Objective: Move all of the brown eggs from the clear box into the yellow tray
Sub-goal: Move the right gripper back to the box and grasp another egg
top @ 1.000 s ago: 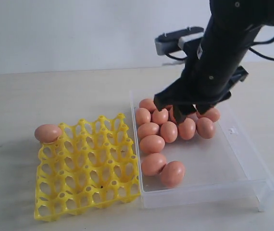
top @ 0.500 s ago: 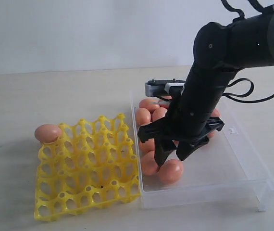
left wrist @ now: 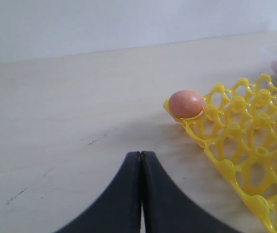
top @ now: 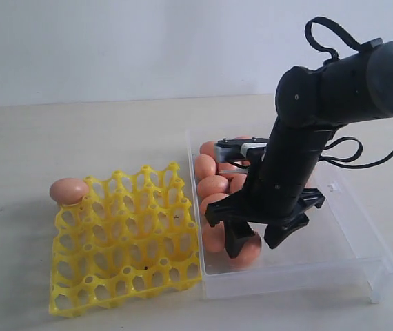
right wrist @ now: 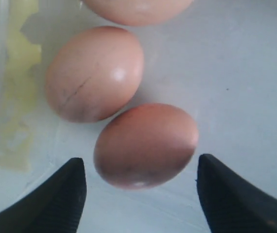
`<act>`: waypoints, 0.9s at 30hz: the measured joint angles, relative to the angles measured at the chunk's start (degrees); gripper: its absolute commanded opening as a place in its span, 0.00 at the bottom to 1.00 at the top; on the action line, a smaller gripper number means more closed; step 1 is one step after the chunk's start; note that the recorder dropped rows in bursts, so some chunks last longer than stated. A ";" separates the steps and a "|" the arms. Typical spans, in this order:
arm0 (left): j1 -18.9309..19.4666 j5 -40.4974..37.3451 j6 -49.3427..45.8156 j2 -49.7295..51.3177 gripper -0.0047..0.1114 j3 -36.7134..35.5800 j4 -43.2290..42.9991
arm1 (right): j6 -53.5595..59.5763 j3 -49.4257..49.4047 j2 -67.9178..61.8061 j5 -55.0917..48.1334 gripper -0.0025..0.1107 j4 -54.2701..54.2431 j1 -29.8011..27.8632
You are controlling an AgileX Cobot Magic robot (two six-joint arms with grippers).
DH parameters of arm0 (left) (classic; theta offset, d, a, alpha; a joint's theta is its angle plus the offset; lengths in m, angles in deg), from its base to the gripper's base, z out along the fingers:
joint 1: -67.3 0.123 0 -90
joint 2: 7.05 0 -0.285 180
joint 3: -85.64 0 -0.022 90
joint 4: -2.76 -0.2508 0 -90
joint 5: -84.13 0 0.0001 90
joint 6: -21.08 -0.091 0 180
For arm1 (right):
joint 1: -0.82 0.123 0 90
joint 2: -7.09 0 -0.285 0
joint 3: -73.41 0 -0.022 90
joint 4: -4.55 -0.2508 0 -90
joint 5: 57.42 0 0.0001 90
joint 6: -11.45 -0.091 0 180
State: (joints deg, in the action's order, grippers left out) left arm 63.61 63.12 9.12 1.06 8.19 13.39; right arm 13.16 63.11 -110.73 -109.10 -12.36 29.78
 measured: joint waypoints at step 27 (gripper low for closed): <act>0.00 0.00 0.00 0.00 0.04 0.00 0.00 | -1.27 -1.28 -2.91 11.87 0.57 1.37 -2.62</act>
State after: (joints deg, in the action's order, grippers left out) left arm 63.61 63.12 9.12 1.06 8.19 13.39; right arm 11.90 61.83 -113.64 -97.23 -10.99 27.16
